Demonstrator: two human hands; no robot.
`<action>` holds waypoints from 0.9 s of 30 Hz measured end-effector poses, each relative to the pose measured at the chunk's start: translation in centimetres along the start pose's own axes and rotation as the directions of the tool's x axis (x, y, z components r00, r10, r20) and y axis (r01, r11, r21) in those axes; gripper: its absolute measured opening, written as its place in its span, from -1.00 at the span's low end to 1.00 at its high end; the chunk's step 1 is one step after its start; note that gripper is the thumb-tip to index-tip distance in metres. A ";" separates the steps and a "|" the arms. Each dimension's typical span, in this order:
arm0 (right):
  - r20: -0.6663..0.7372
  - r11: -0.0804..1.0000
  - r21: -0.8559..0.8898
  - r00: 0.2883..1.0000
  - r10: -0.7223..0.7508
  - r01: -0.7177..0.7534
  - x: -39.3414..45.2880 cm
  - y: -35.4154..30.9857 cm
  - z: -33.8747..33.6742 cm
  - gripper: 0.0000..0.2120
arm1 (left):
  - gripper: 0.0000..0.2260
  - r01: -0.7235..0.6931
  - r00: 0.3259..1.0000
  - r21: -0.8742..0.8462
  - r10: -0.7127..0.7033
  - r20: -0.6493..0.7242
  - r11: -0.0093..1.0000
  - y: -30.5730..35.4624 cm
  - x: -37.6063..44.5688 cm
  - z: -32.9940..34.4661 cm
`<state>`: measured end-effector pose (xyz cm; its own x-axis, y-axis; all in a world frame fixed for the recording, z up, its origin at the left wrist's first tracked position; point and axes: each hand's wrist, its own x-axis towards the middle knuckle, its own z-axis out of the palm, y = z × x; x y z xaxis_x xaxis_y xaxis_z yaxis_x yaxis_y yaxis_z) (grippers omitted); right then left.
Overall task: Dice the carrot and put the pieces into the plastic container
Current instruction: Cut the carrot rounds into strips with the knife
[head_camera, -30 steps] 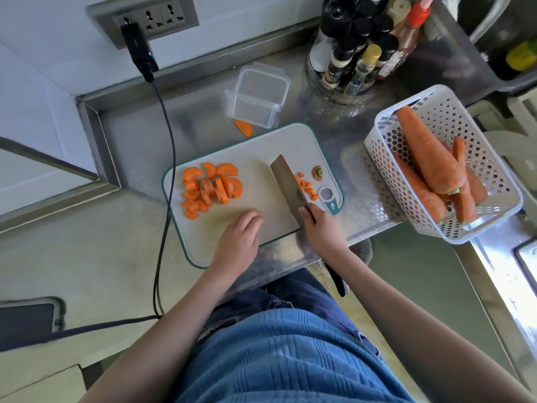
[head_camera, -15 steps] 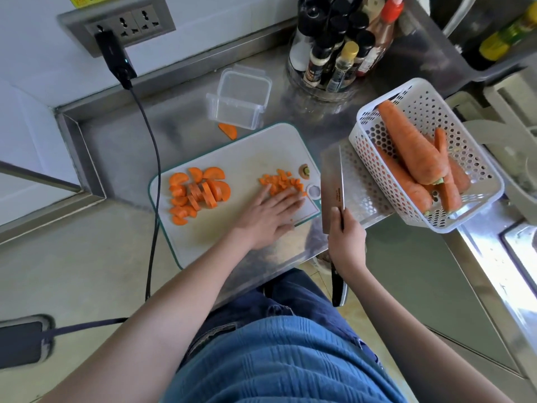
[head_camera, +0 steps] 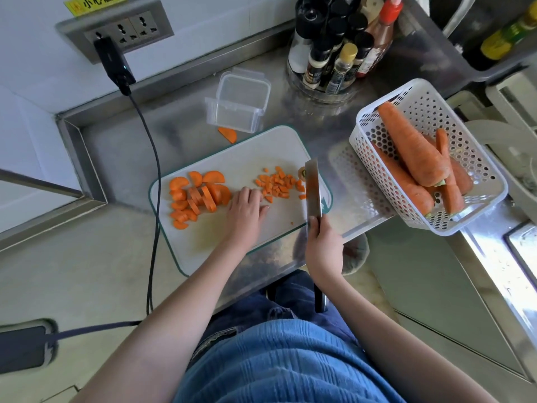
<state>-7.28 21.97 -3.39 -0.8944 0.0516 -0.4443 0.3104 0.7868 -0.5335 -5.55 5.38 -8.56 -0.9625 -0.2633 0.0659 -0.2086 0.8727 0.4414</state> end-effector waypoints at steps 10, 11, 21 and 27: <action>0.057 0.982 -0.114 0.988 -0.143 0.149 0.8 -1.7 0.6 -0.71 | -0.86 0.012 0.998 0.034 -0.014 0.058 0.999 -0.1 3.7 -0.7; 0.057 0.975 -0.125 0.983 -0.175 0.181 0.9 -1.9 0.6 -0.70 | -0.86 0.005 0.999 0.029 -0.006 0.045 1.000 -0.1 3.6 -0.8; 0.085 0.953 -0.113 0.959 -0.272 0.280 5.1 -1.6 -2.7 -0.70 | -0.57 -0.600 0.799 0.190 0.571 0.190 0.777 1.6 1.5 0.8; 0.221 0.895 -0.253 0.923 -0.316 0.367 6.6 -2.7 -2.9 -0.72 | -0.49 -0.542 0.818 0.279 0.422 0.390 0.793 1.1 0.8 1.0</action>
<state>-14.91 21.92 -2.79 -0.8523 -0.3370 -0.3999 -0.1322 0.8787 -0.4587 -6.69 6.59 -8.96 -0.9435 0.3131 -0.1087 0.3076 0.9493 0.0647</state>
